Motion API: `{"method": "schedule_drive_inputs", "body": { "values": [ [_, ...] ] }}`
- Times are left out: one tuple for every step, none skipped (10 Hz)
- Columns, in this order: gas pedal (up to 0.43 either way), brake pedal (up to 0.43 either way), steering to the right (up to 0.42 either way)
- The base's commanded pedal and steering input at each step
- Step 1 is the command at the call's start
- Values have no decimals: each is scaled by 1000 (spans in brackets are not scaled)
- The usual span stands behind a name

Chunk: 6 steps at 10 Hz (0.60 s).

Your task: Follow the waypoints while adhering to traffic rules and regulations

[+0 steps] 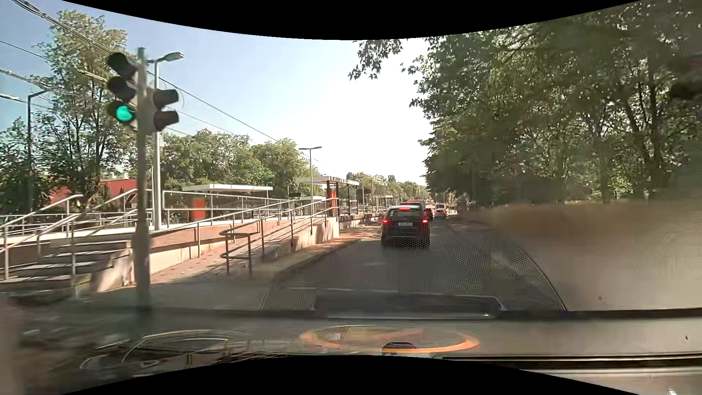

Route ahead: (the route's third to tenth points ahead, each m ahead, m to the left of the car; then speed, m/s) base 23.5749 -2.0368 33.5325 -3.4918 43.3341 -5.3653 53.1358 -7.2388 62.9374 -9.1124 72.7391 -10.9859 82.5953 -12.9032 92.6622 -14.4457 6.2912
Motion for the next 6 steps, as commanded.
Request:
{"method": "schedule_drive_inputs", "body": {
  "values": [
    [0, 183, 47],
    [0, 183, 48],
    [0, 177, 47],
    [0, 177, 43],
    [0, 159, 39],
    [0, 159, 39]
  ]
}}
